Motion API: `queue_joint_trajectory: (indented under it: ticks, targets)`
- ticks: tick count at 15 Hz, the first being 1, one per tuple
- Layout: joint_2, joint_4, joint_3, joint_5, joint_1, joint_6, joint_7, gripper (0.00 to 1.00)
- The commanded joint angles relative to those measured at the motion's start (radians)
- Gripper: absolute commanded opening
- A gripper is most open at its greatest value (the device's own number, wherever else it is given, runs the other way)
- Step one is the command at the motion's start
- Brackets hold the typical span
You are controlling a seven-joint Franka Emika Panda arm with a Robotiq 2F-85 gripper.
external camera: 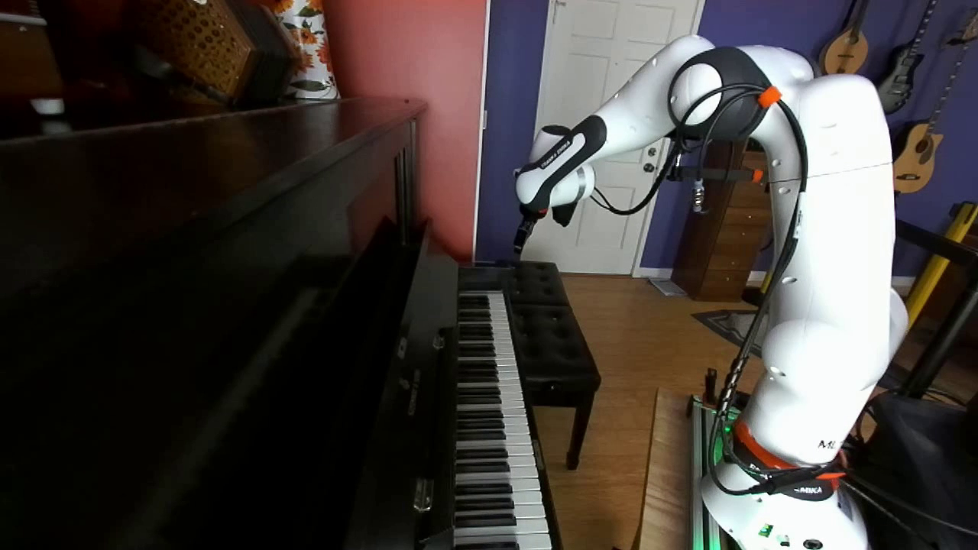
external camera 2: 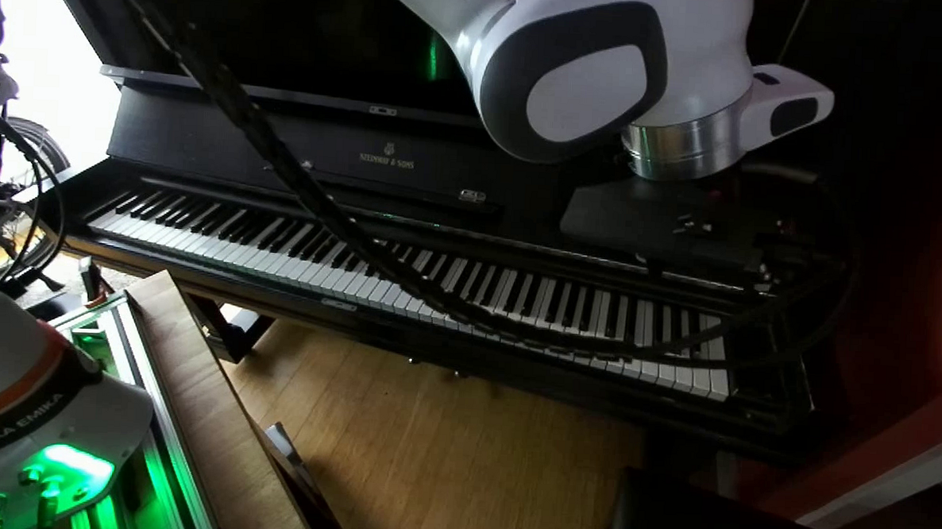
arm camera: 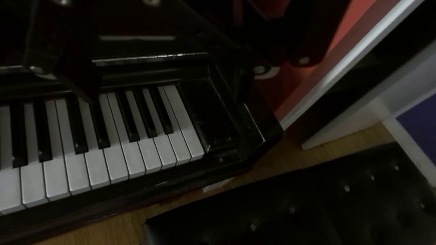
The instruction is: Press the second last right white key of the piano
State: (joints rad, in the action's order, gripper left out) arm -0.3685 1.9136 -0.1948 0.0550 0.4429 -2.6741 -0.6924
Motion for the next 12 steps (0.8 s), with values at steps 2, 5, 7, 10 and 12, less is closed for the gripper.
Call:
queue_joint_trajectory:
  ticks: [2, 5, 7, 10, 12]
  targets:
    - [0.065, 0.062, -0.07, 0.106, -0.074, 0.076, 0.211, 1.0]
    - [0.087, 0.079, -0.076, 0.137, -0.088, 0.099, 0.292, 1.0]
    - [0.055, 0.038, -0.053, 0.109, -0.066, 0.088, 0.252, 1.0]
    - [0.064, 0.049, -0.056, 0.112, -0.07, 0.088, 0.263, 1.0]
    - [0.065, 0.051, -0.057, 0.112, -0.07, 0.088, 0.264, 1.0]
